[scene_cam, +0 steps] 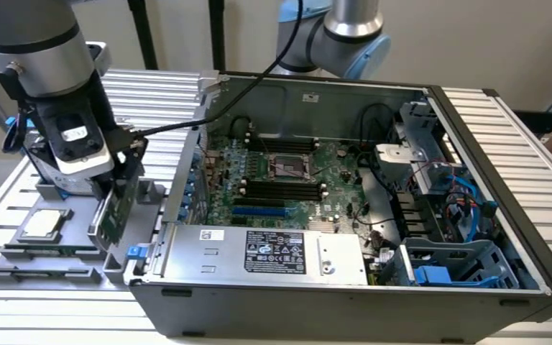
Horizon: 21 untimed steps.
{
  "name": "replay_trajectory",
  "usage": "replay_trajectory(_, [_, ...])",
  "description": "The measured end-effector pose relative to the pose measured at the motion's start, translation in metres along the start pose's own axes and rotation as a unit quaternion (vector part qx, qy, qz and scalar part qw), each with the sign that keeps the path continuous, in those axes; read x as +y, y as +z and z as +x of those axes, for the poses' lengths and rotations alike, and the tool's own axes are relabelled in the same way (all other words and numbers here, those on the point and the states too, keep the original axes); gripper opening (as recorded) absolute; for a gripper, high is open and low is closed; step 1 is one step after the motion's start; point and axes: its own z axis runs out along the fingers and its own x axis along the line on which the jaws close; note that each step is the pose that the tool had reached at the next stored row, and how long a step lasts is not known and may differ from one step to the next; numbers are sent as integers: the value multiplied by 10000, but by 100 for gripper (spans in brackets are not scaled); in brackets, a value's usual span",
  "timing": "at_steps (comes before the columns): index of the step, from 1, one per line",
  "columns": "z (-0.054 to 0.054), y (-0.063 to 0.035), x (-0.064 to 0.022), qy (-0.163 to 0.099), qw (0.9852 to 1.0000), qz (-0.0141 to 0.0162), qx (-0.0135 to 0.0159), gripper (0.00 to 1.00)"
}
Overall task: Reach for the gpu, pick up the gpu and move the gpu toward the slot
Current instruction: 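Pick up the gpu and move the gpu toward the slot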
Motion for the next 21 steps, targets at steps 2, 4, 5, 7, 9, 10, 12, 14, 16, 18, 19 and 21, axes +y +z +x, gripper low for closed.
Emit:
replay_trajectory(2, [-11, -90, 2, 0, 10000, 1, 3, 26])
replay_trajectory(4, [-25, -181, 4, 0, 10000, 1, 4, 26])
replay_trajectory(5, [-34, -229, 6, 0, 10000, 0, 4, 26])
replay_trajectory(7, [-53, -319, 7, 0, 10000, 1, 5, 26])
replay_trajectory(9, [-75, -408, 10, 0, 10000, 1, 5, 26])
replay_trajectory(10, [-88, -453, 11, 0, 10000, 0, 5, 26])
replay_trajectory(12, [-117, -545, 12, 0, 10000, 1, 7, 26])
replay_trajectory(14, [-153, -635, 14, -2, 10000, 1, 7, 26])
replay_trajectory(16, [-204, -727, 16, -6, 10000, 0, 10, 26])
replay_trajectory(18, [-269, -817, 17, -12, 10000, -5, 13, 26])
replay_trajectory(19, [-302, -859, 17, -15, 10000, -9, 15, 26])
replay_trajectory(21, [-377, -951, 16, -22, 10000, -19, 19, 26])
